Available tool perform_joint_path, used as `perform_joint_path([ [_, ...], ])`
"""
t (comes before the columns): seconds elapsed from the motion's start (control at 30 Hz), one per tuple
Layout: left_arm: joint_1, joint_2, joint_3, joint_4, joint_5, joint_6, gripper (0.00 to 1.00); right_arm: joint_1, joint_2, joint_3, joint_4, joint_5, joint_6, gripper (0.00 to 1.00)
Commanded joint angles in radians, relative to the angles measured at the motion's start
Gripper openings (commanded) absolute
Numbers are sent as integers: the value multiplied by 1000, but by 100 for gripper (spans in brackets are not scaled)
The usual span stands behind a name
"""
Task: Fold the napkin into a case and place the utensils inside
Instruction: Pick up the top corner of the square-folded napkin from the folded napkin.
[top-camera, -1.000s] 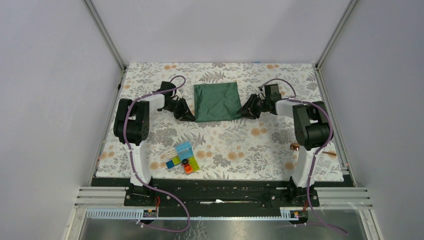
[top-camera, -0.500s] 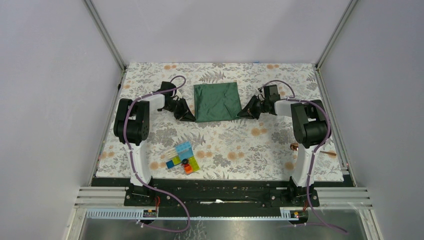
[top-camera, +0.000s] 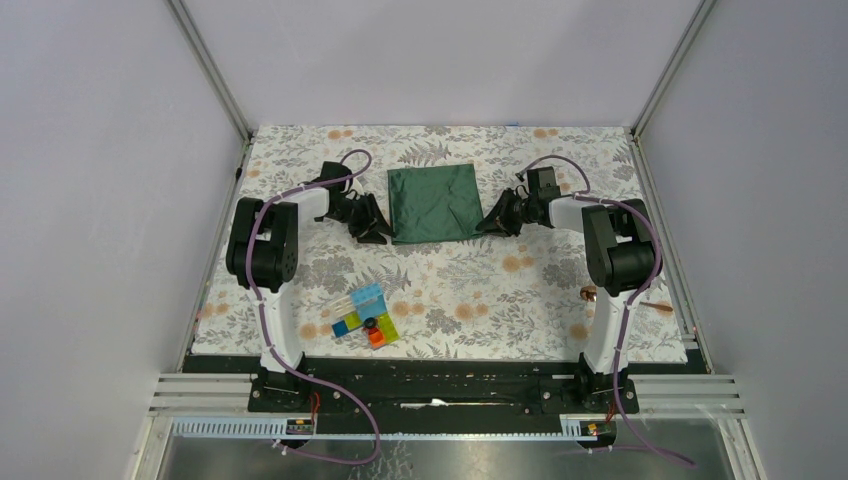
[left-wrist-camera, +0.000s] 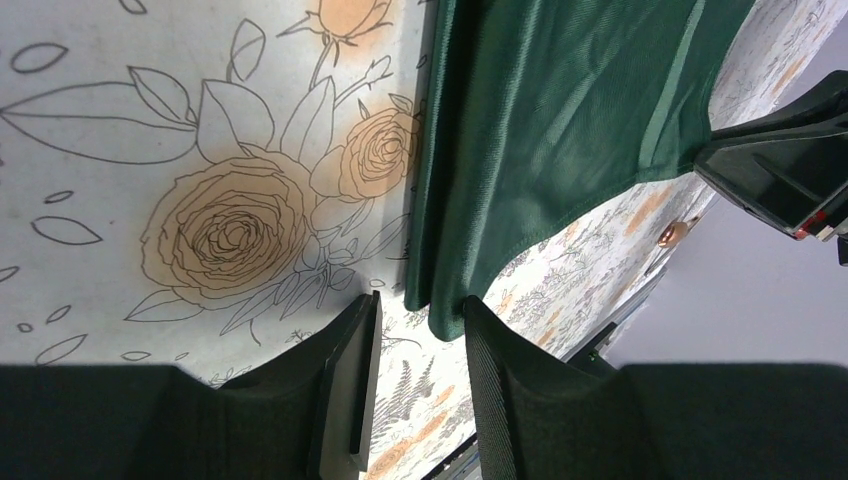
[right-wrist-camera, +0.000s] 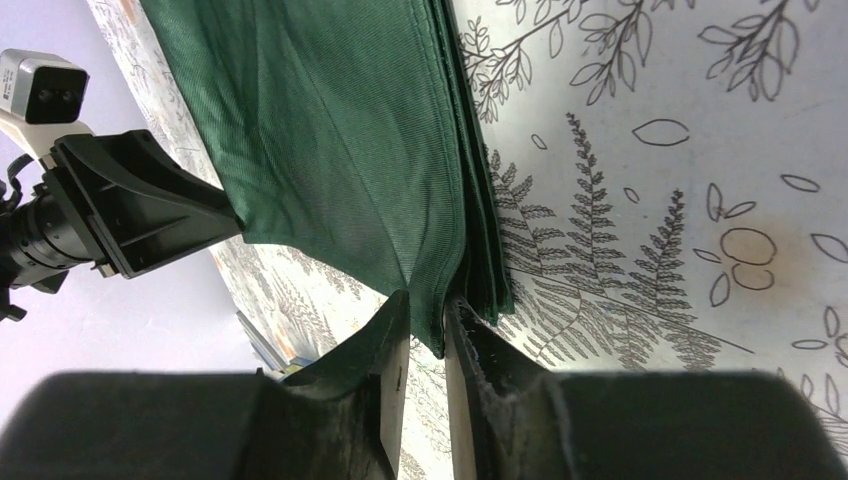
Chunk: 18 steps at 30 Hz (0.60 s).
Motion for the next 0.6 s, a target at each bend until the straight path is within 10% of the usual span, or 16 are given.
perform_joint_path([
  [0.0, -6, -30, 17, 21, 38, 2, 42, -2, -62, 28, -28, 24, -39, 26],
  [0.57, -14, -47, -13, 28, 7, 17, 37, -2, -69, 18, -23, -2, -37, 0],
])
